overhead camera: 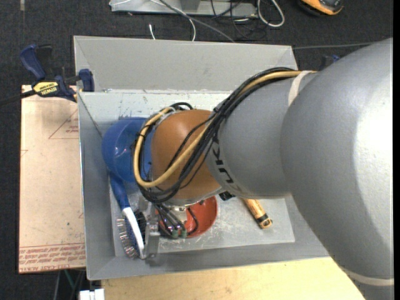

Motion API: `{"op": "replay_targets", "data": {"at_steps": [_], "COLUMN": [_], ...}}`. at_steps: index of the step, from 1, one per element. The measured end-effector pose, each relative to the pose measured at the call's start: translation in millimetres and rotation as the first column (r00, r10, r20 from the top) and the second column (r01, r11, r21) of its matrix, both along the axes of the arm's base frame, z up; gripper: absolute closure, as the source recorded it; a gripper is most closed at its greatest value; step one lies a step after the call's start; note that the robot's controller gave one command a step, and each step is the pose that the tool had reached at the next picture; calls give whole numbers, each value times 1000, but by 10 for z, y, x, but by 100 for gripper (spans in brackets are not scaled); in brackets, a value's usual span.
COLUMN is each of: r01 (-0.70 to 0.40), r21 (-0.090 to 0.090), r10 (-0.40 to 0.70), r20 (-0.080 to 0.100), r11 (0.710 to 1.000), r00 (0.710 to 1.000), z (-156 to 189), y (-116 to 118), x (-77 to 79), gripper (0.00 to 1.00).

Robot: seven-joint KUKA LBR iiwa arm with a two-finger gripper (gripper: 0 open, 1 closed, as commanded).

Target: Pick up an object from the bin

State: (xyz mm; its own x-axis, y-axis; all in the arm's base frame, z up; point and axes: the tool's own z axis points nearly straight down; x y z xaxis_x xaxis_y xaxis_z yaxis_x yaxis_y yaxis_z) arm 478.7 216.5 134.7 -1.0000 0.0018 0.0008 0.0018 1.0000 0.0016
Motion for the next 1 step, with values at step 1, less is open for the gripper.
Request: {"op": "replay_targets", "data": {"at_steps": [1], "r01": [0], "r21": [0], "r10": [0], "r20": [0], "r11": [1000], "r00": [1000], "z": [0], "y": [0], "x": [0], "gripper": [0]}}
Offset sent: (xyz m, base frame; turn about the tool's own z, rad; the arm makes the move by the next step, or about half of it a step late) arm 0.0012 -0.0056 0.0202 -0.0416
